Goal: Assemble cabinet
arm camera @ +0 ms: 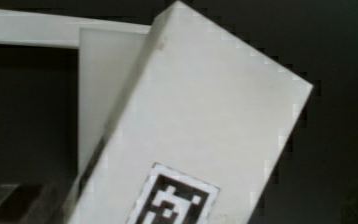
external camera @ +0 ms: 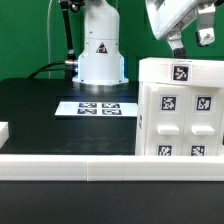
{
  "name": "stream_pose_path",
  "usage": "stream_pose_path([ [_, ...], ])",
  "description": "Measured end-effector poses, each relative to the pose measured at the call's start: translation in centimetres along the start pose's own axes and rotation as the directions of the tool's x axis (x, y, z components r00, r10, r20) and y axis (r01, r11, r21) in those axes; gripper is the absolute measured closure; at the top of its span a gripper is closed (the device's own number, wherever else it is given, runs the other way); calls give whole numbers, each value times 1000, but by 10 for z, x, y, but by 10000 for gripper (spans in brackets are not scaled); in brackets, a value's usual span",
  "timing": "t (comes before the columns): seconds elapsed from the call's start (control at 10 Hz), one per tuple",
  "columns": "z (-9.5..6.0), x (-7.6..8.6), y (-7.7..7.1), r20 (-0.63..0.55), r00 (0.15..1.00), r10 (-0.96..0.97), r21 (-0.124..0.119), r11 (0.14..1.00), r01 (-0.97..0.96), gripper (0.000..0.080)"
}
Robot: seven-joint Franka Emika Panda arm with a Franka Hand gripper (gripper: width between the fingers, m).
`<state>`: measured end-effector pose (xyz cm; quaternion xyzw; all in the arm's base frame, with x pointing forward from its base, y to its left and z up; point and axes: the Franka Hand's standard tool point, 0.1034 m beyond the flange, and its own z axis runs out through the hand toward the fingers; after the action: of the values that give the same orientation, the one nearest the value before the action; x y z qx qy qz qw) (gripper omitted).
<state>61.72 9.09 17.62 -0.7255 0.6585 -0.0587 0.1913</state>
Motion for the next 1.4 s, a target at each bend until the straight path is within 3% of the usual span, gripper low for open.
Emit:
stream_pose_path([
  [0.4, -12, -9, -19, 24, 1000, -19, 14, 1000, 19, 2],
  [0.7, -10, -8, -16, 22, 998, -53, 11, 999, 53, 2],
  [0.9, -11, -5, -17, 10, 908, -420, 11, 908, 420, 2],
  [1.2, -4, 0, -16, 83, 767, -636, -16, 769, 639, 2],
  [1.4, -4, 2, -17, 73, 683, -727, -12, 684, 730, 2],
])
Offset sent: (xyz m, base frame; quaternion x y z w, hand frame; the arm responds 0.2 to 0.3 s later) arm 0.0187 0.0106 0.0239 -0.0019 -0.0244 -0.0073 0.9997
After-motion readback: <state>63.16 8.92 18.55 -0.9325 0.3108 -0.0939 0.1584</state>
